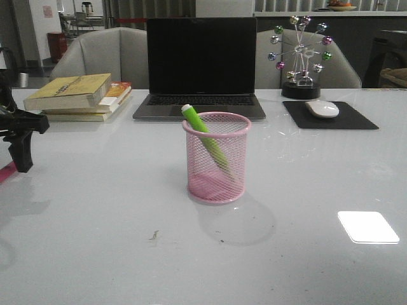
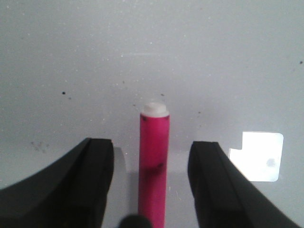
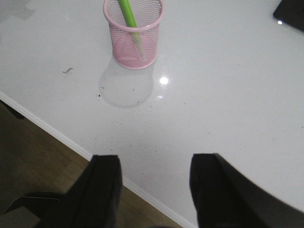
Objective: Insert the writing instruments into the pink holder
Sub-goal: 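Lower the left gripper onto the pink marker and grasp it, then lift the pink marker and carry it above the pink holder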
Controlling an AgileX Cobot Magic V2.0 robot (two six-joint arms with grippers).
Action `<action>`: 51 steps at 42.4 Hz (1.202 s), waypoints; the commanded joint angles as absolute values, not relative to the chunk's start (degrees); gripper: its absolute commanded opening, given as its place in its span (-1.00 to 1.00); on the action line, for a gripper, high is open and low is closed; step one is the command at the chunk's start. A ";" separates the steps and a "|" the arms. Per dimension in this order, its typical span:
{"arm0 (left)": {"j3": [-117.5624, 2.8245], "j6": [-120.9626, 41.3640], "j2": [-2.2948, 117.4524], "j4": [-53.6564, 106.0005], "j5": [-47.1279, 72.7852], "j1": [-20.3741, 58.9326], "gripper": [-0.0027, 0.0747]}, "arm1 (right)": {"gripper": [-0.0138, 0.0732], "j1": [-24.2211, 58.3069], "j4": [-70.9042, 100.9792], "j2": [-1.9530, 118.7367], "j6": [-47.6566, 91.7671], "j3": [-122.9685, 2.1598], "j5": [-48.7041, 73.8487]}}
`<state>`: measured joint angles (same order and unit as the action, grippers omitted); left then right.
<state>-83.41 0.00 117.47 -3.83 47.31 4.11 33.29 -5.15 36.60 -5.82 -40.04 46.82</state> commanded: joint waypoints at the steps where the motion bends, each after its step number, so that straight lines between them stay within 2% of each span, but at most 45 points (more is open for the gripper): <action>1: -85.19 0.00 114.74 -3.22 46.39 4.02 0.11 | 0.34 32.86 -6.07 36.45 -6.04 -41.34 43.25; 17: -85.19 -0.76 116.20 -2.59 47.90 4.02 0.07 | 0.34 32.86 -6.07 36.45 -6.04 -41.34 43.25; 28: -85.19 -0.76 115.97 -2.59 48.26 4.02 -0.66 | 0.34 32.86 -6.07 36.45 -6.04 -41.34 43.25; 33: -84.63 -0.76 113.63 -2.07 47.77 4.02 -0.69 | 0.34 32.86 -6.07 36.45 -6.04 -41.34 43.25; 42: -74.06 -6.28 99.60 8.07 32.70 4.79 -0.69 | 0.34 32.86 -6.07 36.45 -6.04 -41.34 43.25; 51: -61.42 -7.89 83.99 13.84 11.89 11.51 -0.69 | 0.34 32.86 -6.07 36.45 -6.04 -41.34 43.25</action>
<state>-64.22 -7.44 92.08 10.92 23.90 8.23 33.29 -5.15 36.60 -5.91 -40.04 46.82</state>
